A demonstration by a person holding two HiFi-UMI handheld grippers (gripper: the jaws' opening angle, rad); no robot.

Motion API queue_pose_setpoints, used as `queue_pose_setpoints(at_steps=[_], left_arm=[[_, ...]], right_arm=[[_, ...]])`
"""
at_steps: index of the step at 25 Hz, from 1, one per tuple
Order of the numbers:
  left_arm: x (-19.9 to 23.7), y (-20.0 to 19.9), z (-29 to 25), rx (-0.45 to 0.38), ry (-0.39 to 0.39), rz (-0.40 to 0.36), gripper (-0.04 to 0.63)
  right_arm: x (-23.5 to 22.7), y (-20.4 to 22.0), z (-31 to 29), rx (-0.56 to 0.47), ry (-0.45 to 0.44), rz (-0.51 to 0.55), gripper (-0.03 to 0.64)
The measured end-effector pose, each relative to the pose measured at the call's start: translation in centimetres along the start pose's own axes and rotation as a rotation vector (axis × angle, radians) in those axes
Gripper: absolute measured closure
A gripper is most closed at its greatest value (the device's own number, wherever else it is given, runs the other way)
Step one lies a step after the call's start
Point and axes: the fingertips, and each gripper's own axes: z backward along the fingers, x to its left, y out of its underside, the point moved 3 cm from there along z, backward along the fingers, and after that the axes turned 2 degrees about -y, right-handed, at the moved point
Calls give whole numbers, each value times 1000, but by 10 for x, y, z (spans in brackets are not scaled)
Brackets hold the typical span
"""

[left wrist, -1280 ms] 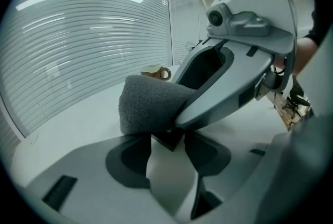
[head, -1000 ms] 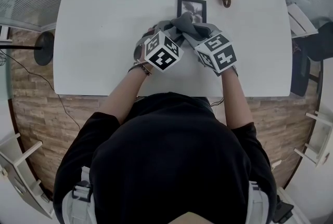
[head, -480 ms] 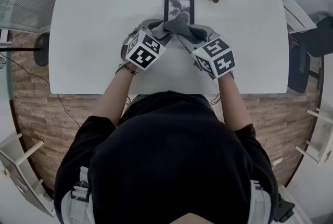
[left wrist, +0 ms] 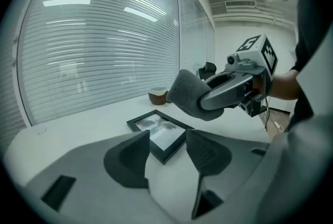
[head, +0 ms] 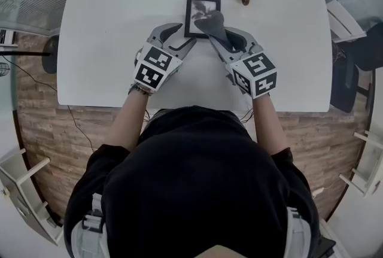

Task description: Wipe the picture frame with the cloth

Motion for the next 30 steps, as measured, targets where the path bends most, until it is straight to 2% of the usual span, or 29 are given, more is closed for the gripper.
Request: queue_pose_setpoints(at_steps=[6,12,21,30], left_arm=[[-5,-17,22,-79,-43,59,365],[-10,-46,44,-184,-87,41,368],[-22,-73,63,-272,-122,31,377],[-34,-98,74,-336,-150,5,399]], right_arm=[[-8,-23,22,-150,24,1,496],[-12,-44,46,-290,40,10,496],[-12,-63,74,-371,62,65,497],[-16,-71,93,-430,65,60,497]])
